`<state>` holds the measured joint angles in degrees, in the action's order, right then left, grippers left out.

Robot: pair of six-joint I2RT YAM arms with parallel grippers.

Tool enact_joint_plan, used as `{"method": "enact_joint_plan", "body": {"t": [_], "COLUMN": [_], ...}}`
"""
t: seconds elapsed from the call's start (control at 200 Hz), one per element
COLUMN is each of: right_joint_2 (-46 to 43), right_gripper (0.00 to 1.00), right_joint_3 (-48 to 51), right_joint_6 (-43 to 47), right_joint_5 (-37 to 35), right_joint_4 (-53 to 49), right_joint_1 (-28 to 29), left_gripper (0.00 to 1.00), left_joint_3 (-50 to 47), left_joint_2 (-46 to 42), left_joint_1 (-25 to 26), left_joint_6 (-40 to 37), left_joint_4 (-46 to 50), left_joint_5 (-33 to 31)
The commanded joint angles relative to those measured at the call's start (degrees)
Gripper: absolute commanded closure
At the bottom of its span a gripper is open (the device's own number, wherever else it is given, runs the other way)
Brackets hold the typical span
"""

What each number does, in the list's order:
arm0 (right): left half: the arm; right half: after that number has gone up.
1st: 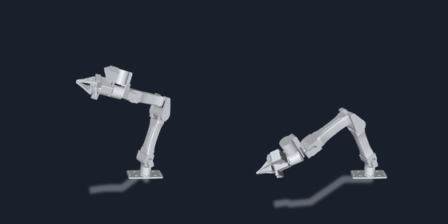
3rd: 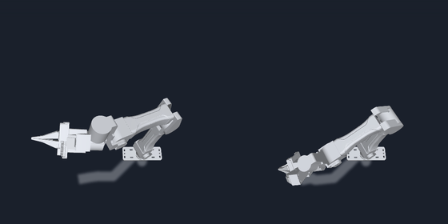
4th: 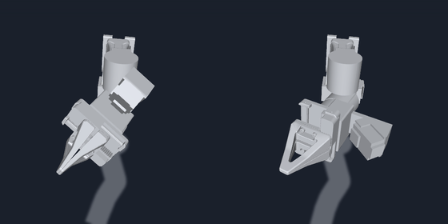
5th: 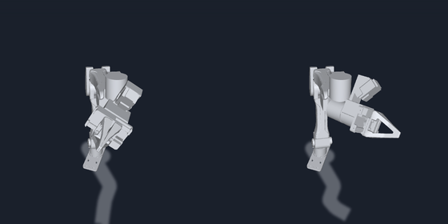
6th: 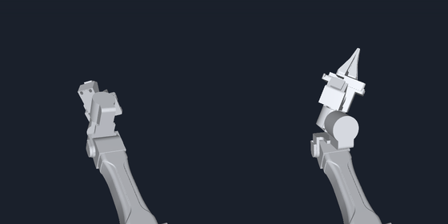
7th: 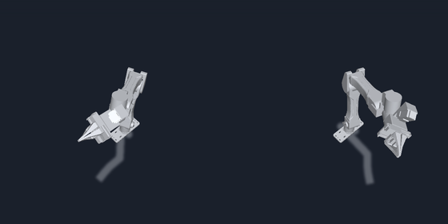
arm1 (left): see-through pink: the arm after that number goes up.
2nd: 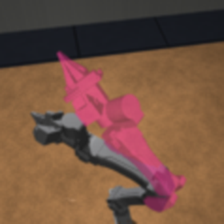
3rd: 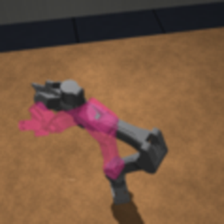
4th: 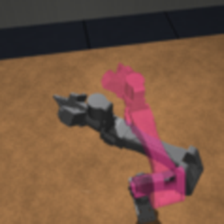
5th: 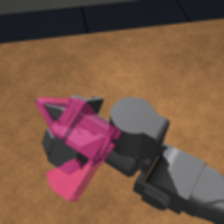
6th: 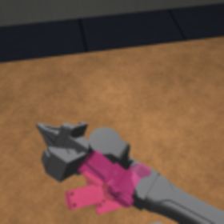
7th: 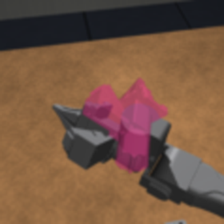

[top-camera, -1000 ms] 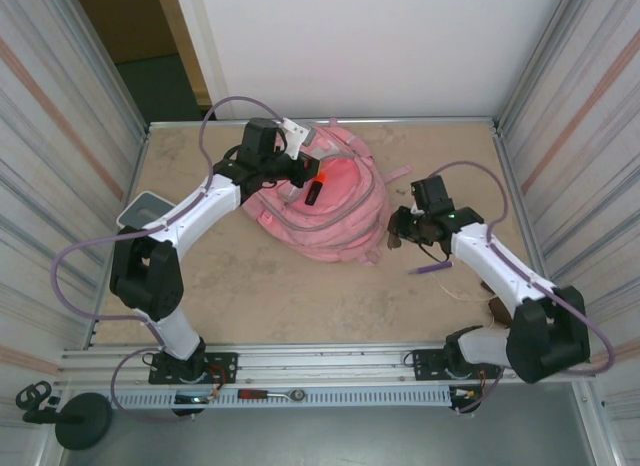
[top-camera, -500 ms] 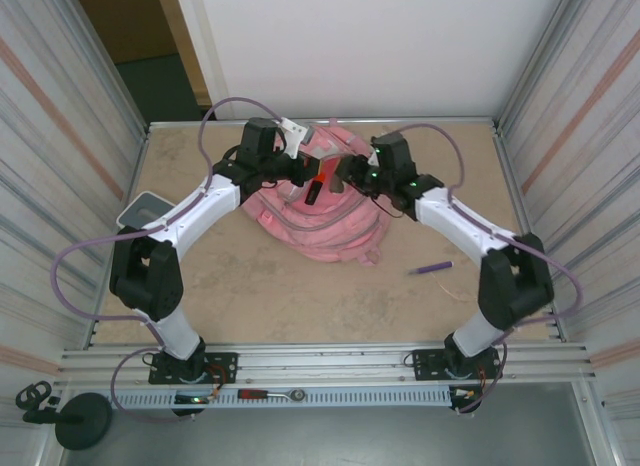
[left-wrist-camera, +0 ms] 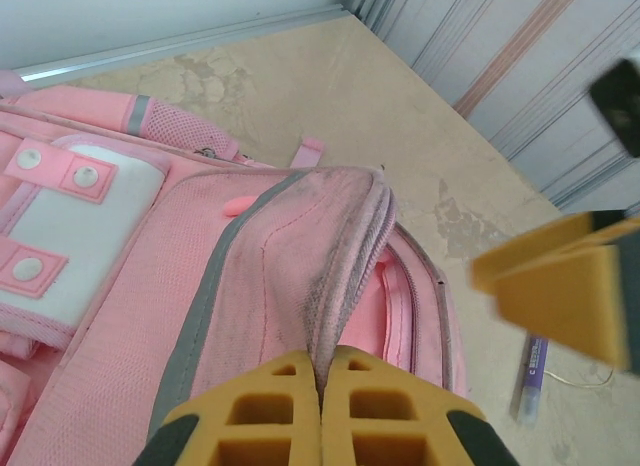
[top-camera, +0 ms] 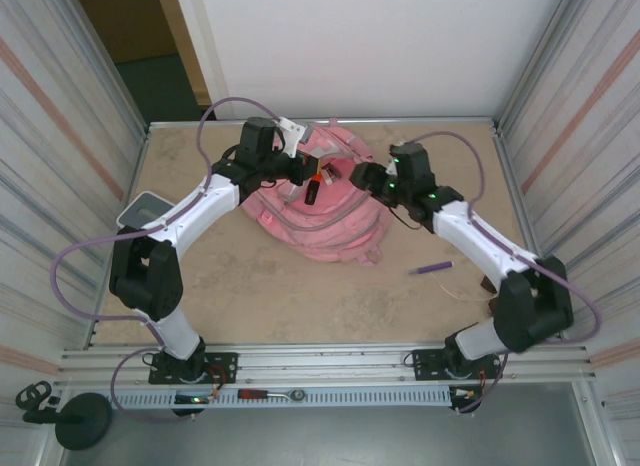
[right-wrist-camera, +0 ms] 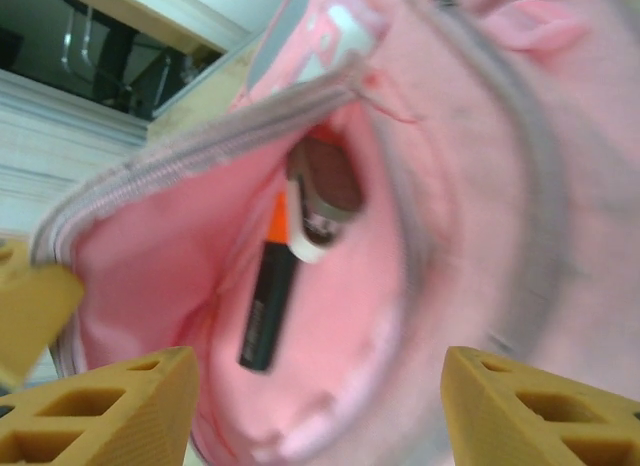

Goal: Pack the student bag

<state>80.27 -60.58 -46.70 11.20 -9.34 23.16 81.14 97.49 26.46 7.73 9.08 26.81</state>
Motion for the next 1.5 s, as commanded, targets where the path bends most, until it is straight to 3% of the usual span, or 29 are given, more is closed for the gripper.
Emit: {"method": "enact_joint_plan", "body": {"t": [0.0, 0.165, 0.266, 0.381, 0.716, 0.832, 1.107, 1.493], "right_joint_2": [-6.5, -12.8, -13.5, -13.0, -6.6, -4.4, -2.4, 2.5], "right_gripper": [0.35, 0.29, 0.19, 0.15, 0.17, 0.23, 0.56, 0.83], "right_joint_3": [5.2, 11.5, 14.4, 18.9, 24.5, 24.9, 24.3, 21.4], "right_joint_6": [6.8, 11.6, 11.9, 10.6, 7.7, 7.6, 7.7, 7.7], "right_joint_5": [-3.8, -10.6, -13.7, -11.1, -11.0, -9.9, -10.2, -13.2], "right_joint_4": [-11.8, -23.9, -27.9, -26.6, -19.5, -17.2, -15.0, -15.1], "right_joint_1": [-4.2, -11.0, -14.5, -17.6, -17.7, -17.6, -15.1, -7.6], "left_gripper": [1.00, 1.00, 1.00, 1.00, 1.00, 1.00, 1.00, 1.00], "left_joint_3": [1.1, -0.7, -1.1, -1.3, -2.0, -2.5, -2.4, -2.8], "left_joint_2": [-3.8, -4.5, -4.6, -4.5, -4.6, -4.9, -4.9, -4.7], "left_joint_1": [-0.1, -0.1, -0.1, -0.1, -0.1, -0.1, -0.1, -0.1], "left_joint_6": [-0.8, -0.6, -0.6, -0.4, -0.5, -0.7, -0.9, -1.2], "left_joint_4": [-5.5, -6.2, -6.3, -6.6, -6.7, -6.7, -6.5, -6.4], "left_joint_5": [1.3, 1.3, 1.4, 1.5, 1.6, 1.3, 1.1, 1.1]}}
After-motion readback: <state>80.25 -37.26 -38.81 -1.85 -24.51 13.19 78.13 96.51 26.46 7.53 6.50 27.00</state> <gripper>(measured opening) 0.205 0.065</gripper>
